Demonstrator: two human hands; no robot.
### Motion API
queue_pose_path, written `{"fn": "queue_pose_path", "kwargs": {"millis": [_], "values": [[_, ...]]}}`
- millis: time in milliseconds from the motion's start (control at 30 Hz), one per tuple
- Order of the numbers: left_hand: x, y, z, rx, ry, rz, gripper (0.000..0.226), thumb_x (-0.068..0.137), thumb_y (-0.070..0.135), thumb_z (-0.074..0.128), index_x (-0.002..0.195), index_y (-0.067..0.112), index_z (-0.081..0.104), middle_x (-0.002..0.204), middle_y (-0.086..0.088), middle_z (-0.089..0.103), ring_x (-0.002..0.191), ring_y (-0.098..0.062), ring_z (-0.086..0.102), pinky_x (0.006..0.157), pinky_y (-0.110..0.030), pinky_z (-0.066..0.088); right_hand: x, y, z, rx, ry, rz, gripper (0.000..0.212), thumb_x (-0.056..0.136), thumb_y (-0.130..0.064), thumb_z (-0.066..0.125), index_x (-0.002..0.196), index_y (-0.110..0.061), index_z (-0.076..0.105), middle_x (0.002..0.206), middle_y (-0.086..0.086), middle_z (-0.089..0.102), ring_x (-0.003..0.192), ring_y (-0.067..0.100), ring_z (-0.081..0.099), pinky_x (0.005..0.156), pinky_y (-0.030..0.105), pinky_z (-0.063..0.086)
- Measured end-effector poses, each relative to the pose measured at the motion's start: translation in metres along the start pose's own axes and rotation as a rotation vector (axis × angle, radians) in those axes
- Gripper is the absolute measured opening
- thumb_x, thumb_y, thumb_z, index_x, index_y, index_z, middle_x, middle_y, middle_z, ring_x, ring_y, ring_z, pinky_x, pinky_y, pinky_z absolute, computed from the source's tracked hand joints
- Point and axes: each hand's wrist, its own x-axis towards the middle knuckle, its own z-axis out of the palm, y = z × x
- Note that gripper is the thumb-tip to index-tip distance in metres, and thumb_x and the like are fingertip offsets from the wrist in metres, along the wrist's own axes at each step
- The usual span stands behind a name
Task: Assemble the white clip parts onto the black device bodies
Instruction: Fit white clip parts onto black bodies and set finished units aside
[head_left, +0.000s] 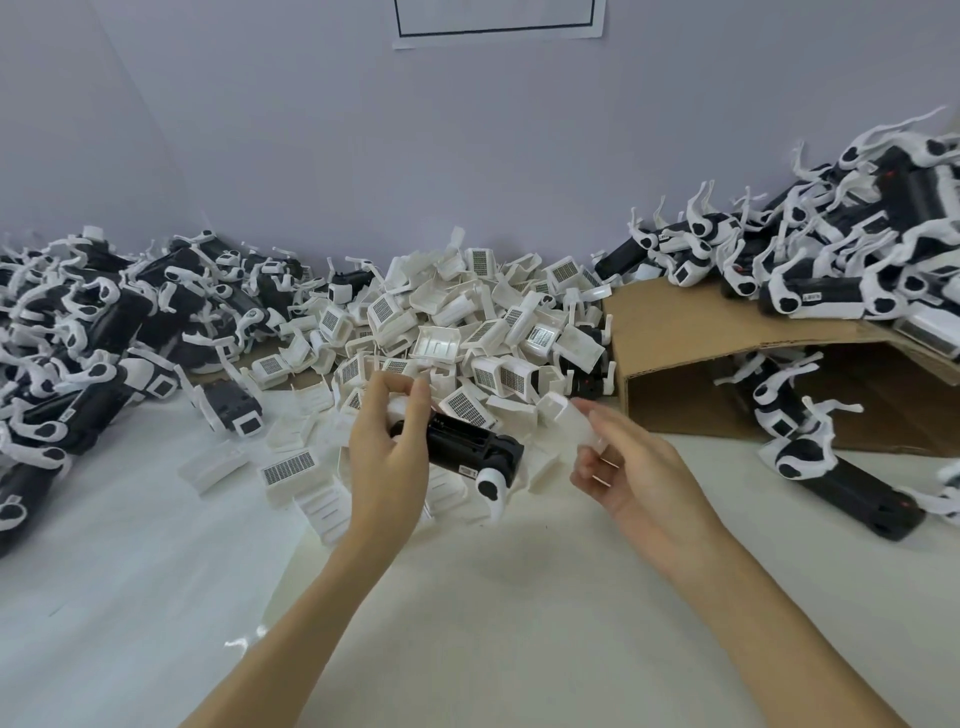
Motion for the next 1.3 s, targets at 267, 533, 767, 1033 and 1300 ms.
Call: {"fn": "queue_pose_path", "kwargs": {"millis": [267,533,767,1033,1300], "values": [[-0.009,-0.004,0.007,0.066,-0.035,0.012,0.05,0.109,0.058,0.023,0.099,0.027,0.061,0.089,-0.001,0.06,0.085,-0.023,0.056,0.085,-0.043,0.046,-0.008,0.002,0.006,0.057,-0.204,0.036,0.016,0.087,-0.019,0.074,0.089,-0.007,0.084,0.099,0.015,0.077,0.087,0.018,0.075,0.08,0.028,0.062],[-0.018,-0.004,0.013,0.148,-0.104,0.04,0.054,0.104,0.068,0.011,0.103,0.038,0.055,0.084,-0.007,0.059,0.077,-0.02,0.059,0.075,-0.031,0.047,-0.027,0.025,0.024,-0.724,-0.124,-0.709,0.029,0.089,-0.03,0.079,0.118,-0.031,0.08,0.089,-0.004,0.069,0.085,0.013,0.068,0.083,0.016,0.051],[-0.014,-0.008,0.009,0.114,-0.107,-0.022,0.061,0.099,0.076,0.008,0.103,0.038,0.056,0.084,-0.016,0.06,0.082,-0.024,0.059,0.08,-0.039,0.048,-0.028,0.039,0.027,-0.955,-0.148,-0.823,0.031,0.094,-0.024,0.077,0.125,-0.027,0.071,0.125,-0.013,0.064,0.124,0.004,0.058,0.1,0.014,0.044],[-0.014,-0.007,0.01,0.11,-0.138,0.012,0.053,0.104,0.068,0.012,0.103,0.039,0.056,0.084,-0.01,0.058,0.075,-0.025,0.058,0.068,-0.021,0.045,-0.027,0.035,0.028,-0.672,-0.096,-0.698,0.033,0.096,-0.021,0.074,0.126,-0.034,0.068,0.13,-0.016,0.067,0.122,0.012,0.063,0.089,0.022,0.056],[-0.017,-0.002,0.011,0.151,-0.199,0.079,0.051,0.105,0.065,0.021,0.107,0.025,0.054,0.085,-0.004,0.054,0.072,-0.016,0.052,0.067,-0.019,0.04,-0.026,0.035,0.024,-0.973,-0.182,-0.763,0.032,0.095,-0.025,0.077,0.125,-0.029,0.066,0.121,-0.02,0.068,0.119,0.007,0.062,0.096,0.019,0.049]]}}
